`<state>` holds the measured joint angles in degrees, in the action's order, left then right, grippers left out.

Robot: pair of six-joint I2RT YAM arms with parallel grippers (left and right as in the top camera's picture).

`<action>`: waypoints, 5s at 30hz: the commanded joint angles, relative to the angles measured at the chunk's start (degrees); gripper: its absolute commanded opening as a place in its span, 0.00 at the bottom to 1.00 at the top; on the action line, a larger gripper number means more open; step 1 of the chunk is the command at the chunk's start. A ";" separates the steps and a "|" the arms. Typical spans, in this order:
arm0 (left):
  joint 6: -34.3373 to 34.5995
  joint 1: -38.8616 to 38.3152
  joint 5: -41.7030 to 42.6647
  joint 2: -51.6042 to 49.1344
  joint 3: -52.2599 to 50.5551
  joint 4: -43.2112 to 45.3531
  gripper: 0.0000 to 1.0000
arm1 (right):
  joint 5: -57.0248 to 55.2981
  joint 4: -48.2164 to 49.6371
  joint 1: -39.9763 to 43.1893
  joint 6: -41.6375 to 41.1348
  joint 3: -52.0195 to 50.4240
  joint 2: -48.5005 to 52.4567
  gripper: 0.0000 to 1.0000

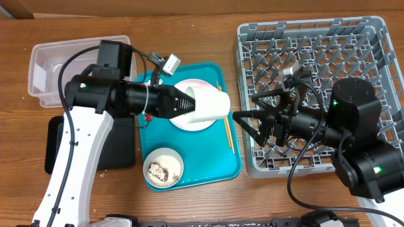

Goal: Sort waste into correct bins and load items into the dishwasher
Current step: 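Lift the white cup with the left gripper toward the right gripper, then grasp the cup with the right gripper and release the left, then lower the cup into the dish rack and open the right gripper, then reach the right gripper to the pink bowl and grasp its rim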

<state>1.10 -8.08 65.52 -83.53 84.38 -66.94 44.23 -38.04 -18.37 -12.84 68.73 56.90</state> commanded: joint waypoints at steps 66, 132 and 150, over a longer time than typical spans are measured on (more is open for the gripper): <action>4.94 -4.28 -10.23 0.39 1.22 2.86 1.00 | -50.18 -34.64 -4.37 -24.96 -0.59 8.72 0.66; 22.25 10.03 -65.70 18.71 15.10 -18.45 1.00 | -58.29 1.95 -20.22 -12.33 7.08 49.64 0.71; 22.25 10.03 -65.70 11.65 15.10 -18.51 1.00 | -50.12 5.16 -16.33 -15.47 7.08 54.51 0.51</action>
<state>22.39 1.87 0.75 -70.57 98.74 -85.58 -7.27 -32.95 -34.28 -27.92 75.64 110.76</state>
